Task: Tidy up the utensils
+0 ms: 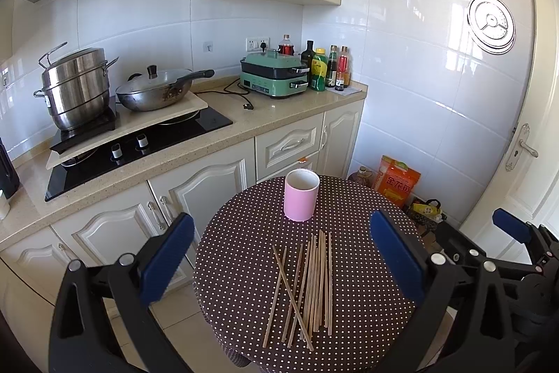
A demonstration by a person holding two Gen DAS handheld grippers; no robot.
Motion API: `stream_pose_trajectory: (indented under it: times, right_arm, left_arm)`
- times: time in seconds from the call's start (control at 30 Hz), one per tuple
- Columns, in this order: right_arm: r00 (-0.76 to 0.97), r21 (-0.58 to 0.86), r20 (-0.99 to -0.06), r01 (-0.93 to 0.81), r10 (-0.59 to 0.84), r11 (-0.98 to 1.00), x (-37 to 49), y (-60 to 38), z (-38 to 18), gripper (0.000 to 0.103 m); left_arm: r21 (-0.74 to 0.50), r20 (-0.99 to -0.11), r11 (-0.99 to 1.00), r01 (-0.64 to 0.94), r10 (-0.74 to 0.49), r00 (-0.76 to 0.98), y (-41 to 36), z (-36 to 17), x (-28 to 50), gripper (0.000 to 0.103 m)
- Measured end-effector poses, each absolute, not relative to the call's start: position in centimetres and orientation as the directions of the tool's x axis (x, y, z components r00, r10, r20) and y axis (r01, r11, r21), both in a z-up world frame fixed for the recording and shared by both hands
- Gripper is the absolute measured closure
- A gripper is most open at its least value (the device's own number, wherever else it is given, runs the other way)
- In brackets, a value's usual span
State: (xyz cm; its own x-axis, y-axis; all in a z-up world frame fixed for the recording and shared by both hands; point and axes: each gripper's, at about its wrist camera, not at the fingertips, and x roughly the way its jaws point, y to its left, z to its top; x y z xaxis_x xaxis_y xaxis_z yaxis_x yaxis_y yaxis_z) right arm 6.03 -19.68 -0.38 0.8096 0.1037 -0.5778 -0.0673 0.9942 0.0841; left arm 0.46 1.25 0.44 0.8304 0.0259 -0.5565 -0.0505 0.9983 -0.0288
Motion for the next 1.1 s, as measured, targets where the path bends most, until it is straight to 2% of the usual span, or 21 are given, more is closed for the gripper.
stream_pose_trajectory:
  times: [0.4, 0.7, 1.1]
  right_arm:
    - [0.786, 0.102, -0.607, -0.069, 0.117, 0.992, 6.9, -19.8, -1.1, 0.006]
    - [0.714, 0.125, -0.690, -0.044, 0.119, 0.991, 9.4, -19.7, -3.2, 0.006]
    - [0.544, 0.097, -0.836, 0.027, 0.067, 0.995, 16.0, -19.5, -8.3, 0.006]
  left_arm:
    - [-0.034, -0.589, 0.998, -0.054, 0.023, 0.807, 1.2, -0.4, 1.3, 0.004]
    - [-0.047, -0.677, 0.998, -0.048, 0.003, 0.736, 1.5, -2.6, 3.9, 0.004]
    - [-0.076, -0.827, 0.995, -0.063, -0.027, 0.562, 3.2, -8.6, 10.5, 0.004]
